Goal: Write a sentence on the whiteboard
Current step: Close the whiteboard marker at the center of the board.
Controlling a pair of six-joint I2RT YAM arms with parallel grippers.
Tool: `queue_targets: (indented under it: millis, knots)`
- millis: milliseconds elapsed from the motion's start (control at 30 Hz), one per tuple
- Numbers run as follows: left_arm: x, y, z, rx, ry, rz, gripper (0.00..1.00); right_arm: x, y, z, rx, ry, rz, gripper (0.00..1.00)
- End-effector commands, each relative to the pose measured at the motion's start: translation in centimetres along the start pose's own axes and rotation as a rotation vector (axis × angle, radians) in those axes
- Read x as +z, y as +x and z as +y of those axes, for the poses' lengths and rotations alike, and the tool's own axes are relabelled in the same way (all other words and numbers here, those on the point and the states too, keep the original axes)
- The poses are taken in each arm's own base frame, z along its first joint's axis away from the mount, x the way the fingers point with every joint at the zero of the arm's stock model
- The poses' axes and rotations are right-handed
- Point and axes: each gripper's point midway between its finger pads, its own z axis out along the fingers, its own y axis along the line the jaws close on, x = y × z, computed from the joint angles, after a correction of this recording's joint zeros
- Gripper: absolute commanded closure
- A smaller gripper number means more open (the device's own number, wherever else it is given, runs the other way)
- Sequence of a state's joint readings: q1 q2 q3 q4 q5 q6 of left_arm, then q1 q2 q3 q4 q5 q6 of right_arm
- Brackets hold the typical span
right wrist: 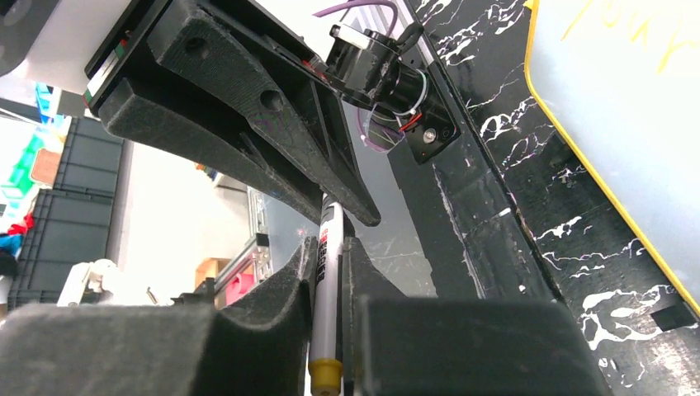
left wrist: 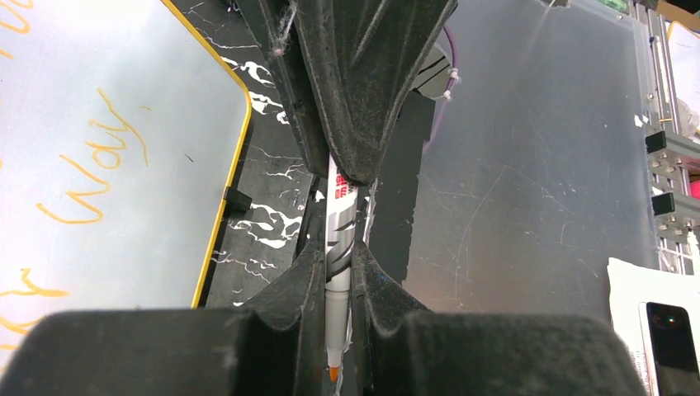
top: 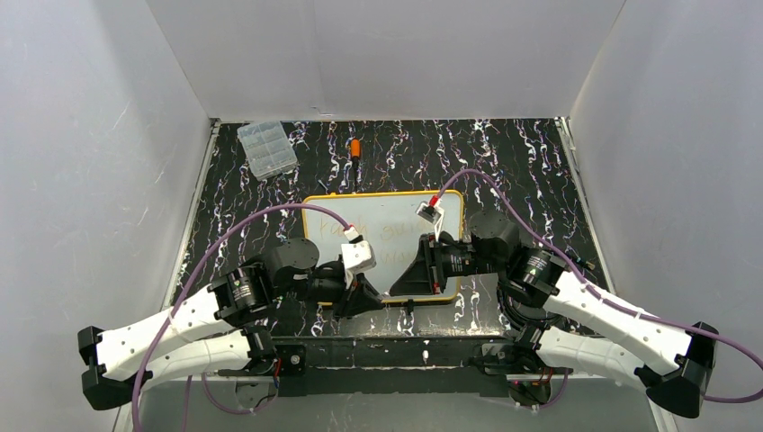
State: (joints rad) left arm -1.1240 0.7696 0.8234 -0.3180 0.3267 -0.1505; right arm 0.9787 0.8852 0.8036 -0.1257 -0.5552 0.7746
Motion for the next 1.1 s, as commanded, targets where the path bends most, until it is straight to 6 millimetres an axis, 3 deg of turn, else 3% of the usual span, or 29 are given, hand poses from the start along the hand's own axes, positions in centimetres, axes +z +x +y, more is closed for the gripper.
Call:
queue_targets:
  millis: [0,33,67,167,233,267,433,567,767,900,1067]
  knots:
    - [-0.5,-1.2,0.5,0.000,-0.037,-0.025,1.00,-0.5,-1.3,2.0,-0.063,-0.056,-0.041,0.94]
    - [-0.6,-1.2,0.7,-0.002,-0.052,-0.025,1.00,-0.6,-1.6,2.0,-0.072,-0.051,-0.056,0.99]
    - [-0.8,-1.2,1.0,-0.005,-0.072,-0.028,0.91,-0.7,-2.0,2.1,-0.081,-0.042,-0.071,0.99]
    - [-2.2,-1.4,2.0,-0.022,-0.152,-0.050,0.48,-1.3,-3.1,2.7,-0.128,-0.009,-0.099,0.99]
    - [-3.5,-1.7,2.7,-0.049,-0.221,-0.065,0.28,-1.8,-4.0,2.6,-0.169,0.051,-0.109,0.99]
    - [-4.2,-1.7,3.1,-0.064,-0.258,-0.067,0.24,-2.1,-4.5,2.4,-0.195,0.084,-0.115,0.99]
    - [-8.4,-1.1,5.7,-0.195,-0.498,-0.075,0.23,-4.2,-7.7,3.1,-0.367,0.194,-0.210,0.99]
    - [-11.8,0.2,7.6,-0.303,-0.689,-0.056,0.20,-6.6,-11.7,3.8,-0.515,0.299,-0.385,0.99]
    - [-14.9,1.5,10.2,-0.379,-0.920,-0.010,0.20,-9.7,-18.2,3.6,-0.652,0.504,-0.645,0.99]
    - [-15.5,2.4,11.4,-0.462,-0.990,-0.001,0.20,-10.5,-21.0,3.6,-0.686,0.593,-0.722,0.99]
    - [-14.8,2.0,13.6,-0.575,-1.007,0.022,0.22,-11.1,-22.6,4.3,-0.717,0.621,-0.784,0.99]
